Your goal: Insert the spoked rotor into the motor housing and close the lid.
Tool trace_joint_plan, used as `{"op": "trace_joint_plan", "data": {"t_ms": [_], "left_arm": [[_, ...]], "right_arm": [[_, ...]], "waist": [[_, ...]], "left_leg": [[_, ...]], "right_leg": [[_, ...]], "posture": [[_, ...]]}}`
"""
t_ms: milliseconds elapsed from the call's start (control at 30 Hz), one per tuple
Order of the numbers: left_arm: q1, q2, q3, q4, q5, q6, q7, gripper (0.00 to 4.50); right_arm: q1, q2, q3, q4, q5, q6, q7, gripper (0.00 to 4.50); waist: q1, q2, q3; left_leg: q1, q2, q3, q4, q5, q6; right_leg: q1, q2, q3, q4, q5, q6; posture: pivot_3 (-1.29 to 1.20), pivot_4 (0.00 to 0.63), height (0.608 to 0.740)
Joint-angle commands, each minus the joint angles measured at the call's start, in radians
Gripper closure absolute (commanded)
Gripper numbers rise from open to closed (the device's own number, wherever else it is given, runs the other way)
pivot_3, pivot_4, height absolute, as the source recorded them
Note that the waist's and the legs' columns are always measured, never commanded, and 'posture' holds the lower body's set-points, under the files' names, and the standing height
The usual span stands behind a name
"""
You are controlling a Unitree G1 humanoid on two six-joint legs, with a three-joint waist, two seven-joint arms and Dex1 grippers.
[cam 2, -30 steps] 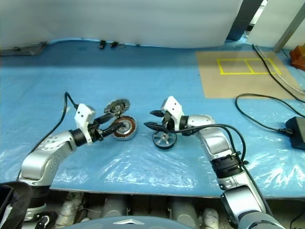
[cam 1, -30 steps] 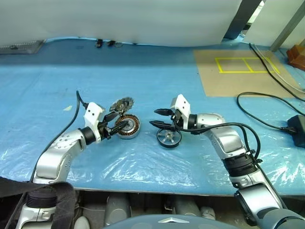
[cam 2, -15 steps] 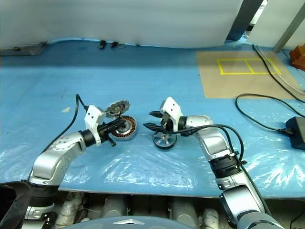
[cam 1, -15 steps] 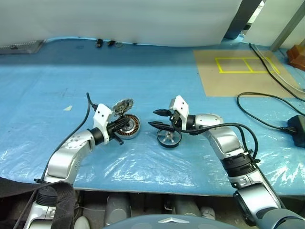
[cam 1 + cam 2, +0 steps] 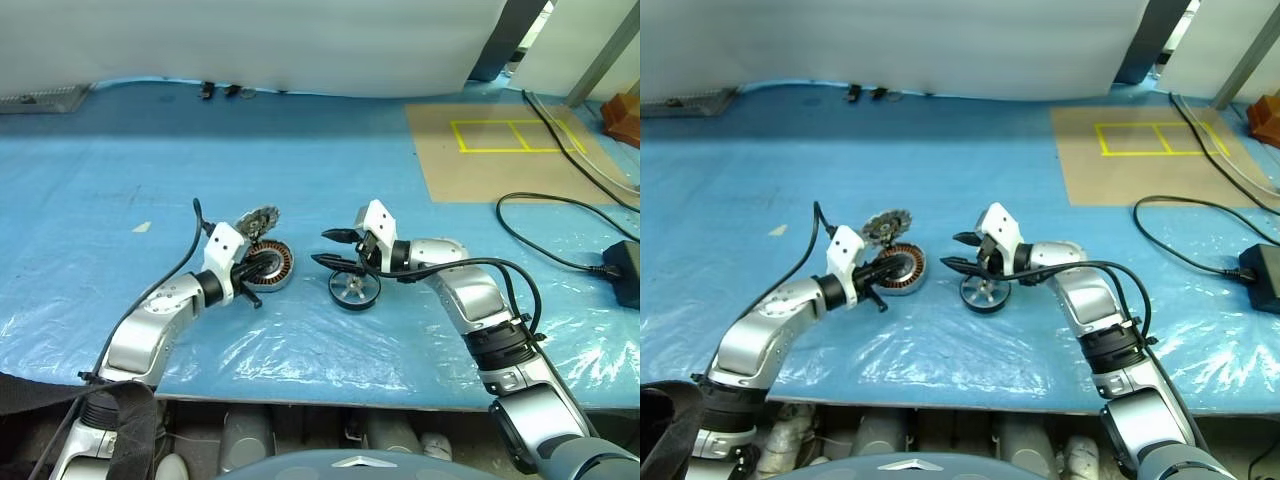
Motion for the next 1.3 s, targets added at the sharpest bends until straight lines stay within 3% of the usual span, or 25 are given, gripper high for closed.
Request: {"op": "trace_joint_plan", "data": {"t_ms": [33, 233, 700, 967, 1300], "left_arm": [[0.019, 0.028, 0.029, -0.051, -0.006, 0.002, -0.003, 4.46], [0.044, 0.051, 0.011, -0.049, 0.012, 0.0, -0.004, 4.46], [-0.03, -0.024, 0.031, -0.04, -0.023, 0.002, 0.032, 4.46], [0.002, 0.006, -0.02, -0.018, 0.046, -0.004, 0.031, 4.46], [0.034, -0.011, 0.054, -0.047, -0.006, -0.116, 0.001, 4.46]], "right_arm": [[-0.015, 0.002, -0.008, -0.014, 0.007, -0.016, 0.003, 1.89], [-0.022, 0.003, -0.009, -0.008, 0.008, -0.018, 0.006, 1.89], [-0.026, 0.007, -0.003, -0.003, 0.003, -0.02, 0.008, 1.89], [-0.021, 0.002, -0.008, -0.014, 0.002, -0.014, 0.01, 1.89], [-0.048, 0.0, -0.019, -0.054, 0.021, 0.04, -0.001, 1.89]], "waist": [[0.001, 0.0, 0.0], [0.001, 0.0, 0.0], [0.001, 0.0, 0.0], [0.0, 0.0, 0.0], [0.001, 0.0, 0.0]], "left_leg": [[0.0, 0.0, 0.0, 0.0, 0.0, 0.0], [0.001, 0.0, 0.0, 0.0, 0.0, 0.0], [0.0, 0.0, 0.0, 0.0, 0.0, 0.0], [0.0, 0.0, 0.0, 0.0, 0.0, 0.0], [0.0, 0.0, 0.0, 0.0, 0.0, 0.0]], "right_leg": [[0.0, 0.0, 0.0, 0.0, 0.0, 0.0], [0.0, 0.0, 0.0, 0.0, 0.0, 0.0], [0.0, 0.0, 0.0, 0.0, 0.0, 0.0], [0.0, 0.0, 0.0, 0.0, 0.0, 0.0], [0.0, 0.0, 0.0, 0.0, 0.0, 0.0]], "posture": [[0.0, 0.15, 0.74], [0.0, 0.15, 0.74], [0.0, 0.15, 0.74], [0.0, 0.15, 0.74], [0.0, 0.15, 0.74]]}}
